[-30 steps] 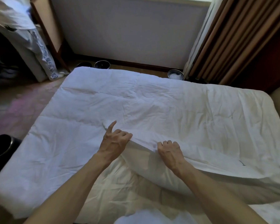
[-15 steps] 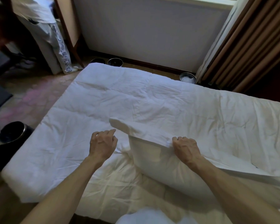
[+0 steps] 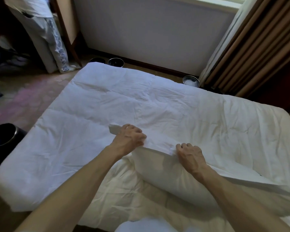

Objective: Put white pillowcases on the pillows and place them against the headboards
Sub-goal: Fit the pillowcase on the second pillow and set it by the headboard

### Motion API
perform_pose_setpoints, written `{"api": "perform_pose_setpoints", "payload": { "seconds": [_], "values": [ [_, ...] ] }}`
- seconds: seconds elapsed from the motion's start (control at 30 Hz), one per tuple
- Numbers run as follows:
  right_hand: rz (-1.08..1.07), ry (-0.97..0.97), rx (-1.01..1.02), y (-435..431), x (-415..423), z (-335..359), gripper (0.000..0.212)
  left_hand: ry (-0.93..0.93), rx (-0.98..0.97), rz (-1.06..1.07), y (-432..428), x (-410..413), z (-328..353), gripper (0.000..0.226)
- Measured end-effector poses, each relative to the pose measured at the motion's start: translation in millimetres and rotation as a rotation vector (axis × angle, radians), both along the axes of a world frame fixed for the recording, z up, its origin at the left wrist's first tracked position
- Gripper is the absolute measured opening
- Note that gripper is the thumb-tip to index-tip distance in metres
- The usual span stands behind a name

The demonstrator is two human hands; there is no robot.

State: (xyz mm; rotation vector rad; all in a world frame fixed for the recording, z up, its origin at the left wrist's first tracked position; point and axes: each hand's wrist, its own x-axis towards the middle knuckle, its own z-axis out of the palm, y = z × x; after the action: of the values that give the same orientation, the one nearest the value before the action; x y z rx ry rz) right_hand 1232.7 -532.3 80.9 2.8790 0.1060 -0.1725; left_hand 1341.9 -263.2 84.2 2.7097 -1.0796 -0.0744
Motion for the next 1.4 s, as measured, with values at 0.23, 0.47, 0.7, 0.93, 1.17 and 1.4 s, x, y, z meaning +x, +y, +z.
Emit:
{"api": "perform_pose_setpoints", "payload": {
  "seconds": [0.23,0.47,0.7,0.93,1.17,1.4],
  "values": [
    [-0.095,0.032,-0.059,-26.3,-28.3,-5.5,0.027,0.022,0.072,-0.055,-39.4,-7.7,-15.2,0.020],
    [-0.440,0.128,-0.027,-84.8,-81.9,6.9,0.033,-0.094,0.138,-0.110,-34.2,17.2,-39.9,0.020],
    [-0.667,0.185,0.174,-113.5,-115.5,25.6,0.057,-0.036,0.239,-0.103,-54.8,41.8,-38.7,0.013],
    [-0.696,0.191,0.235,-79.7,-88.5,23.5,0.037,0.198,0.189,-0.187,-90.4,33.1,-19.3,0.030],
    [-0.627,0.210,0.196,-60.4,-80.2,10.5,0.042,0.124,0.178,-0.395,-110.8,1.5,-35.3,0.035],
    [-0.498,0.149,-0.028,-45.7,-85.1,-0.6,0.036,0.027,0.208,-0.389,-102.3,-19.2,-54.8,0.019]
  ]
}}
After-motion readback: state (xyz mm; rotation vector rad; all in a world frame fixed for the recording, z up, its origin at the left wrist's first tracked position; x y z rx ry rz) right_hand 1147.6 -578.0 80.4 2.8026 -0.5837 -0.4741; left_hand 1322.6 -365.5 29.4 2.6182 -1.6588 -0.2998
